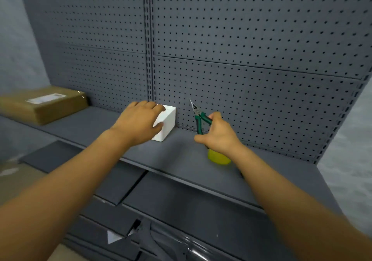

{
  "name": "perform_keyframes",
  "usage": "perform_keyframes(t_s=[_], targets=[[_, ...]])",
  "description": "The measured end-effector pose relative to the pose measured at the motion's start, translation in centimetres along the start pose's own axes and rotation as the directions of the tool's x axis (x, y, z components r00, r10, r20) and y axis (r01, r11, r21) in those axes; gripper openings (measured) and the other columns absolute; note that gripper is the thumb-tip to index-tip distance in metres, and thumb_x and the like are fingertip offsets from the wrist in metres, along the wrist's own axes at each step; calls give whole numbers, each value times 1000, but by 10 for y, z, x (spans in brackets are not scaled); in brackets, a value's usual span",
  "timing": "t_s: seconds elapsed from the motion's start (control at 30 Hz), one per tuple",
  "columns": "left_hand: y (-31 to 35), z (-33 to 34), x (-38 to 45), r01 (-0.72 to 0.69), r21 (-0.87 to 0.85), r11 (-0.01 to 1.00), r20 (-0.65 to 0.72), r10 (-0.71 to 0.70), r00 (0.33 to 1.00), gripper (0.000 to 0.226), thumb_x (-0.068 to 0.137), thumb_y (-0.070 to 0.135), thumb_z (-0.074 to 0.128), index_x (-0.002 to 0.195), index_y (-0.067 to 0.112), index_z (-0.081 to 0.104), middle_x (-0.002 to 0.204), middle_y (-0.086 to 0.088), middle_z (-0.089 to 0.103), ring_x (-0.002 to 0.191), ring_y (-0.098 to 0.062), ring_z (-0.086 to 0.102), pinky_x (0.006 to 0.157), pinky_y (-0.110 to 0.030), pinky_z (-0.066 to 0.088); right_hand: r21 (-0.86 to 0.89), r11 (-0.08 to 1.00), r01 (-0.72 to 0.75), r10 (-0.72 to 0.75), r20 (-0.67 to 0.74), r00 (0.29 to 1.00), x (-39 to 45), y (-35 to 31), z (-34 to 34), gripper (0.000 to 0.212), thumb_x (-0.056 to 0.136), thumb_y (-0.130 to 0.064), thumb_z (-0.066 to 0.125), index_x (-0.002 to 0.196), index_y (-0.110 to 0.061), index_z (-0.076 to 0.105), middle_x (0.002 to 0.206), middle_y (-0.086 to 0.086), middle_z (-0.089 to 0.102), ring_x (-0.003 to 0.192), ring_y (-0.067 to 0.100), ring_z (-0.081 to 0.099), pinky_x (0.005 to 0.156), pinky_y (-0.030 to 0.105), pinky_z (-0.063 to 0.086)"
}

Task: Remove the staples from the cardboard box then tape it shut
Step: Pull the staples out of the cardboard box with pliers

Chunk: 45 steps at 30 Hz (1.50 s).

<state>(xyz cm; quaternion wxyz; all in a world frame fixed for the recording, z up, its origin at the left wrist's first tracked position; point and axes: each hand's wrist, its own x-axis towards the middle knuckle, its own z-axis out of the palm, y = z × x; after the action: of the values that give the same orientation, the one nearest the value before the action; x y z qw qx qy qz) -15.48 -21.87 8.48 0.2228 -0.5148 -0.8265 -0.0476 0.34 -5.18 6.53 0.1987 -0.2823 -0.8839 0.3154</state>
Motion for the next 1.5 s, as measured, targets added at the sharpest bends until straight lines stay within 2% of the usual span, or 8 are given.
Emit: perform_keyframes(t_s=[0.1, 0.23, 0.4, 0.7, 0.9, 1.23, 1.4, 1.5], targets=[[-55, -3, -21, 60, 16, 998, 3, -61, 998, 48, 94, 39, 46, 139, 22, 42, 132, -2, 53, 121, -23, 47, 103, -38, 32, -7, 997, 76, -76, 40, 996, 15, -41, 38, 67, 72, -28, 74, 124, -13, 35, 77, 4, 55, 71, 22, 59, 57, 34, 48], [-131, -6, -46, 107, 78, 991, 17, -108, 994, 50, 94, 40, 47, 140, 21, 40, 132, -4, 52, 121, -25, 47, 102, -39, 34, -2, 990, 142, -141, 54, 988, 39, -97, 94, 60, 71, -28, 73, 116, -13, 37, 78, -5, 47, 76, 19, 53, 53, 26, 37], [-221, -4, -74, 141, 115, 983, 30, -145, 989, 50, 92, 39, 50, 136, 17, 43, 134, -7, 51, 122, -28, 46, 101, -39, 33, -26, 980, 196, -195, 46, 980, 67, -161, 165, 69, 72, -30, 74, 126, -12, 35, 75, -3, 45, 72, 20, 52, 53, 29, 35], [-369, 15, -92, 234, 164, 958, 57, -246, 967, 47, 92, 41, 48, 133, 18, 45, 129, -4, 54, 119, -26, 48, 98, -38, 35, -73, 954, 291, -277, 160, 948, 139, -256, 274, 75, 75, -31, 75, 132, -11, 30, 69, -2, 38, 58, 12, 40, 47, 26, 27], [-456, 48, -72, 271, 168, 948, 41, -282, 959, 46, 92, 41, 47, 134, 22, 44, 133, -2, 53, 121, -23, 47, 104, -38, 33, -72, 941, 331, -313, 191, 930, 215, -297, 332, 73, 74, -31, 75, 129, -11, 31, 76, -2, 44, 68, 15, 47, 48, 26, 31], [-578, 92, -37, 300, 169, 939, 55, -313, 948, 48, 94, 43, 45, 137, 22, 42, 133, -1, 53, 123, -22, 47, 104, -38, 33, -31, 939, 343, -325, 244, 914, 317, -357, 416, 61, 73, -29, 74, 115, -15, 34, 79, 0, 50, 65, 14, 49, 52, 30, 41], [-632, 115, -25, 289, 128, 949, 73, -299, 951, 48, 94, 42, 45, 138, 23, 42, 134, 0, 52, 124, -21, 46, 104, -36, 32, -106, 937, 333, -294, 274, 916, 345, -377, 448, 65, 70, -33, 77, 115, -17, 34, 101, 2, 55, 88, 20, 58, 65, 34, 50], [-658, 130, -10, 236, 92, 967, 85, -244, 966, 49, 94, 39, 46, 139, 23, 41, 134, 0, 52, 123, -22, 45, 104, -36, 31, -141, 950, 280, -237, 264, 935, 355, -381, 463, 65, 70, -32, 78, 117, -16, 35, 101, 2, 55, 88, 20, 58, 65, 34, 50]])
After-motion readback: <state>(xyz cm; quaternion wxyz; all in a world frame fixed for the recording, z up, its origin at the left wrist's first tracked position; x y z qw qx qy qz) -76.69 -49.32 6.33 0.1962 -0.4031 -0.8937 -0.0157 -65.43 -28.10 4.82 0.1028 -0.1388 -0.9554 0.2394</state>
